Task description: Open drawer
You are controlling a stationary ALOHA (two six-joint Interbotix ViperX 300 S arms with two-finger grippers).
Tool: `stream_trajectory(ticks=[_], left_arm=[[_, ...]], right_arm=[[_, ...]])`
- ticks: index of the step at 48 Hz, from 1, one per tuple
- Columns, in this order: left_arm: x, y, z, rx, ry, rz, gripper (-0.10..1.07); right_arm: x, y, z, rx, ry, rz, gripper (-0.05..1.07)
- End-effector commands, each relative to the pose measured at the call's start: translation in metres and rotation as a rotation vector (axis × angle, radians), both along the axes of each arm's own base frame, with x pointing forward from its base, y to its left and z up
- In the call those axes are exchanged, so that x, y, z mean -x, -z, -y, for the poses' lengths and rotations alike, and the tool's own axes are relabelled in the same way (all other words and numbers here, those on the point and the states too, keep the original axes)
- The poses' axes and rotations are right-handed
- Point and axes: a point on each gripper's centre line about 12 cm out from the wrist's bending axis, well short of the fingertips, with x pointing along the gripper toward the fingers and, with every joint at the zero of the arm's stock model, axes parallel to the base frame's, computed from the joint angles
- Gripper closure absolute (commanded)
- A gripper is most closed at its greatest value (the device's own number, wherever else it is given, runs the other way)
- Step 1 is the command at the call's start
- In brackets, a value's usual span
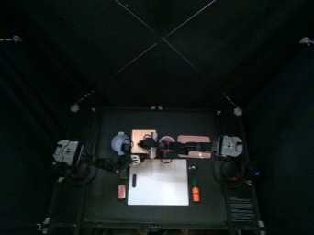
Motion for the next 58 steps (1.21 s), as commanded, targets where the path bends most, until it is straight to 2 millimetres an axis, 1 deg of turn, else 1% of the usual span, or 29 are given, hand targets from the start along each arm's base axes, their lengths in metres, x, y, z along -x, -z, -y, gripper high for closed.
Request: stream_trajectory(ticks=[1, 10, 19, 26, 38, 46, 58], left_arm=[[-0.004, -0.006, -0.003, -0.005, -0.015, 0.025, 0.35], [-0.007, -0.005, 0.008, 0.009, 0.037, 0.011, 0.44], [-0.010, -0.004, 0.030, 0.057, 0.114, -0.007, 0.49], [-0.010, -0.006, 0.046, 0.076, 0.163, -0.010, 0.49], [-0.010, -0.010, 0.067, 0.092, 0.208, 0.003, 0.49], [-0.007, -0.011, 0.080, 0.120, 0.237, -0.004, 0.49], [-0.006, -0.010, 0.092, 0.166, 0.258, -0.021, 0.49]], right_arm=[[0.004, 0.008, -0.002, -0.008, 0.001, -0.039, 1.00], [0.003, 0.006, -0.001, -0.004, 0.001, -0.033, 1.00], [-0.001, 0.001, 0.000, 0.000, 0.001, -0.017, 1.00], [-0.002, -0.001, 0.002, 0.001, 0.004, -0.011, 1.00], [-0.003, -0.004, 0.005, 0.003, 0.012, -0.022, 1.00], [-0.004, -0.005, 0.006, 0.003, 0.014, -0.028, 1.00], [-0.006, -0.008, 0.006, 0.005, 0.015, -0.022, 1.00]])
